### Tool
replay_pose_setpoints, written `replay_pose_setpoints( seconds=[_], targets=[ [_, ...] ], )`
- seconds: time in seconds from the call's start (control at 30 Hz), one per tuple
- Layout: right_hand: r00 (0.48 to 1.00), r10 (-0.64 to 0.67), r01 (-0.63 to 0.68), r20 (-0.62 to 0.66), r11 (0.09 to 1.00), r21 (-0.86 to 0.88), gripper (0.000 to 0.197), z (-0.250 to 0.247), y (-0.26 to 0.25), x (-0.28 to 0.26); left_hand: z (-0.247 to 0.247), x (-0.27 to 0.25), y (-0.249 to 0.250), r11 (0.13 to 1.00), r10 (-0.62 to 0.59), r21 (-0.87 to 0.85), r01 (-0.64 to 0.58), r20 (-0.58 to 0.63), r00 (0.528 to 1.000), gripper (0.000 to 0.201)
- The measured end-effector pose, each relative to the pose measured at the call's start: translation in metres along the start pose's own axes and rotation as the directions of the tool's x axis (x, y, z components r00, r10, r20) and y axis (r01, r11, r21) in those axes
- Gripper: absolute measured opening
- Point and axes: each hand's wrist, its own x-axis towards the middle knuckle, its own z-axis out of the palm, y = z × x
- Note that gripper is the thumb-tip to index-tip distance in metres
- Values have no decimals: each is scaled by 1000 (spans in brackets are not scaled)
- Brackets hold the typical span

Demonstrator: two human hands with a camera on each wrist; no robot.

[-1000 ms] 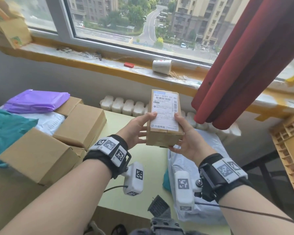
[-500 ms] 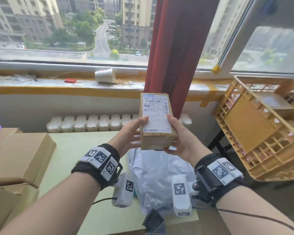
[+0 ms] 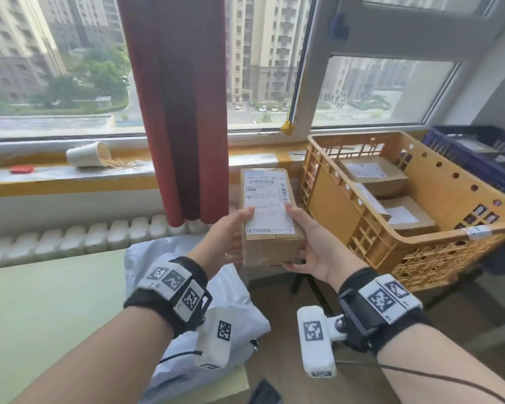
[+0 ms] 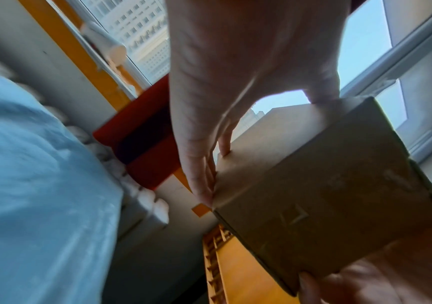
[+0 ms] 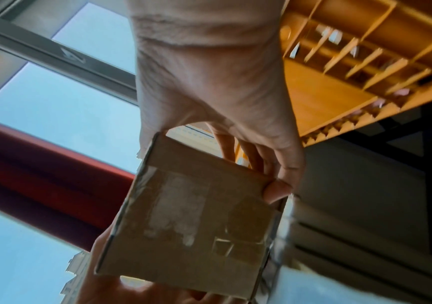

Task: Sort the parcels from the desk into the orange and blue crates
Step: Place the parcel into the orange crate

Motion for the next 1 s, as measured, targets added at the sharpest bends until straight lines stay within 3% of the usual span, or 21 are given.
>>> replay_pose_setpoints(
  seconds=[0.17,0.4,0.6,0.77,1.0],
  targets=[
    [1000,-29,29,-9,1000,9,40,-66,-13,-8,64,20,0,999,12,34,-11,-5,1000,42],
    [991,-126,124,-51,991,-52,47,-143,-52,-27,146,35,27,996,82,19,-84,62,995,42],
    [976,-196,195,-99,981,-20,39,-200,-77,-40,208,48,50,990,119,54,-127,121,986,25],
    [950,-259,266,-173,964,17,48,-235,-86,-40,246,68,64,990,115,55,-126,178,977,24],
    [931,-263,285,-252,957,56,56,-282,-97,-23,293,107,78,995,41,74,-60,238,971,42]
  ],
)
